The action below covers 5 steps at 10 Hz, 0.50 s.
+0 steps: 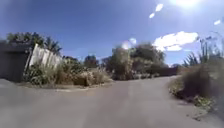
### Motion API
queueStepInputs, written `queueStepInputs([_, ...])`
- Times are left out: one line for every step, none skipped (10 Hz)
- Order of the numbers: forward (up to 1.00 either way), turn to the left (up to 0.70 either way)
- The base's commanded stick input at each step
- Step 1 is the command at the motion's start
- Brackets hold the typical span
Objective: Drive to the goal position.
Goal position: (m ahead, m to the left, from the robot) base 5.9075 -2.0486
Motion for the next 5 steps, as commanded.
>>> queueStepInputs([1.0, -0.03])
queueStepInputs([1.0, -0.05])
queueStepInputs([1.0, -0.06])
queueStepInputs([1.0, -0.38])
queueStepInputs([1.0, -0.36])
